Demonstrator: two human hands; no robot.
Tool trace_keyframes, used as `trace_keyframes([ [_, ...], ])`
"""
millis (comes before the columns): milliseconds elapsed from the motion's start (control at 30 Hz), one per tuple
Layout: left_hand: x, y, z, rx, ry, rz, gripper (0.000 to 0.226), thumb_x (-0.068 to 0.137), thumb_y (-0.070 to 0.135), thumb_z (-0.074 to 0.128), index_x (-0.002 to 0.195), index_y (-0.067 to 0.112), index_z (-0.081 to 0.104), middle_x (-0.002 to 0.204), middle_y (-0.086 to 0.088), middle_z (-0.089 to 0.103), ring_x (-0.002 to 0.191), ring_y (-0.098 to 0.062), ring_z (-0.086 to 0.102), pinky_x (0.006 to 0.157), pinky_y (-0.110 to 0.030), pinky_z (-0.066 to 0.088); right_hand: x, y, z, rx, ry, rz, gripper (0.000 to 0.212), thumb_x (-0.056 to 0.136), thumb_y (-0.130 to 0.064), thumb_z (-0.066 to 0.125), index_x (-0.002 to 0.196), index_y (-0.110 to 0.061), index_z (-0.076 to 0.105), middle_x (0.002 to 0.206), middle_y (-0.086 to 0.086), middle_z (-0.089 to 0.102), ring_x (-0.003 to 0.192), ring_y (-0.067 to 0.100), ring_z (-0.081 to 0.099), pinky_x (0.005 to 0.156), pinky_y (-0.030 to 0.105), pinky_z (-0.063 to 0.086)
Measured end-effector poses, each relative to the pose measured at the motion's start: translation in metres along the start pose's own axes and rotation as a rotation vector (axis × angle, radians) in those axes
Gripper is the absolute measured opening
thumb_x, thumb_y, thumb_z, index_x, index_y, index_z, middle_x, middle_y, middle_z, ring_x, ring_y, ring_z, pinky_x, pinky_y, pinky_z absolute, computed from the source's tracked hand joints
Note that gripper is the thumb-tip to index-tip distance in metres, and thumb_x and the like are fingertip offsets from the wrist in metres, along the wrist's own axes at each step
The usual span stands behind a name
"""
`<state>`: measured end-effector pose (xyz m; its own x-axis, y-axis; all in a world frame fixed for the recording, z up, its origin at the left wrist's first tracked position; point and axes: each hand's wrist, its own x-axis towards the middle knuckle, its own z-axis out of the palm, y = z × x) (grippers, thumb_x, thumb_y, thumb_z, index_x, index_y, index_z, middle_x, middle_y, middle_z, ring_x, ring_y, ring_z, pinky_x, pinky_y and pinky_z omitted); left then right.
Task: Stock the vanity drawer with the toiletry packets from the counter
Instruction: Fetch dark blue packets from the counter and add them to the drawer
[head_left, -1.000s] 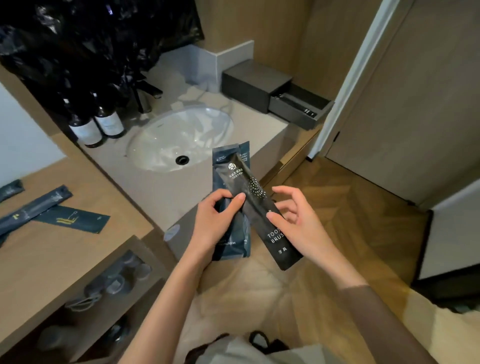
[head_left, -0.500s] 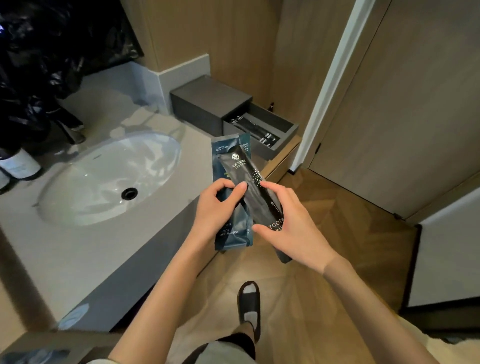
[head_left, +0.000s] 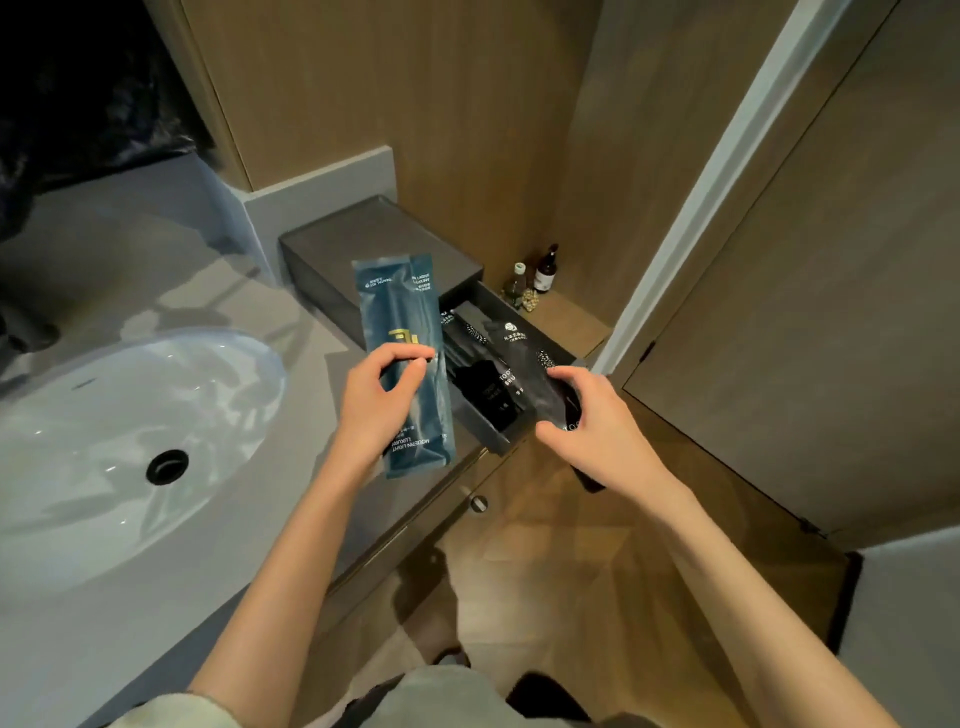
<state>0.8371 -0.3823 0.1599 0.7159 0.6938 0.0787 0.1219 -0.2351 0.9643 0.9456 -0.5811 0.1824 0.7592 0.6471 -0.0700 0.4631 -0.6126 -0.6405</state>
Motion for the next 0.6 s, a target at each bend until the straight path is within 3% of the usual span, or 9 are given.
trace_keyframes([
  [133, 0.019, -0.007, 0.004, 0.037, 0.051, -0.044, 0.016, 0.091, 0.011, 0.058, 0.093, 0.022, 0.069, 0.095, 0.024, 0.064, 0.091, 0.024, 0.052, 0.079, 0.005, 0.035, 0.060, 0.016, 0.001, -0.096, -0.110, 0.014, 0.062, 0.084, -0.034, 0.062, 0.140, -0.025, 0.037, 0.128, 0.003, 0.045, 0.075, 0.003, 0.052, 0.057, 0.011, 0.039],
  [267, 0.030, -0.013, 0.014, 0.033, 0.140, -0.111, 0.021, 0.090, 0.013, 0.059, 0.087, 0.031, 0.069, 0.086, 0.031, 0.067, 0.092, 0.021, 0.054, 0.087, -0.006, 0.038, 0.110, 0.026, 0.008, -0.152, -0.229, -0.042, 0.066, 0.086, -0.034, 0.059, 0.145, -0.019, 0.032, 0.134, 0.006, 0.037, 0.077, 0.011, 0.055, 0.057, 0.016, 0.043],
  [333, 0.033, -0.014, 0.022, 0.034, 0.190, -0.135, 0.021, 0.090, 0.013, 0.060, 0.086, 0.032, 0.068, 0.087, 0.031, 0.067, 0.092, 0.021, 0.054, 0.089, -0.009, 0.038, 0.131, 0.031, 0.013, -0.173, -0.276, -0.095, 0.066, 0.087, -0.033, 0.059, 0.144, -0.014, 0.033, 0.137, 0.007, 0.032, 0.092, 0.017, 0.058, 0.073, 0.025, 0.051],
  [433, 0.035, -0.011, 0.036, 0.035, 0.298, -0.161, 0.022, 0.089, 0.012, 0.060, 0.086, 0.033, 0.068, 0.086, 0.033, 0.067, 0.092, 0.022, 0.054, 0.087, -0.004, 0.037, 0.155, 0.038, 0.019, -0.214, -0.306, -0.196, 0.062, 0.089, -0.030, 0.056, 0.143, -0.008, 0.034, 0.139, 0.009, 0.029, 0.121, 0.027, 0.047, 0.100, 0.036, 0.045],
  [600, 0.028, -0.005, 0.056, 0.053, 0.404, -0.185, 0.024, 0.090, 0.010, 0.059, 0.087, 0.032, 0.067, 0.098, 0.023, 0.065, 0.094, 0.022, 0.053, 0.083, 0.006, 0.033, 0.171, 0.044, 0.032, -0.316, -0.340, -0.370, 0.059, 0.095, -0.023, 0.049, 0.147, -0.007, 0.026, 0.150, 0.014, 0.025, 0.132, 0.035, 0.032, 0.108, 0.042, 0.036],
])
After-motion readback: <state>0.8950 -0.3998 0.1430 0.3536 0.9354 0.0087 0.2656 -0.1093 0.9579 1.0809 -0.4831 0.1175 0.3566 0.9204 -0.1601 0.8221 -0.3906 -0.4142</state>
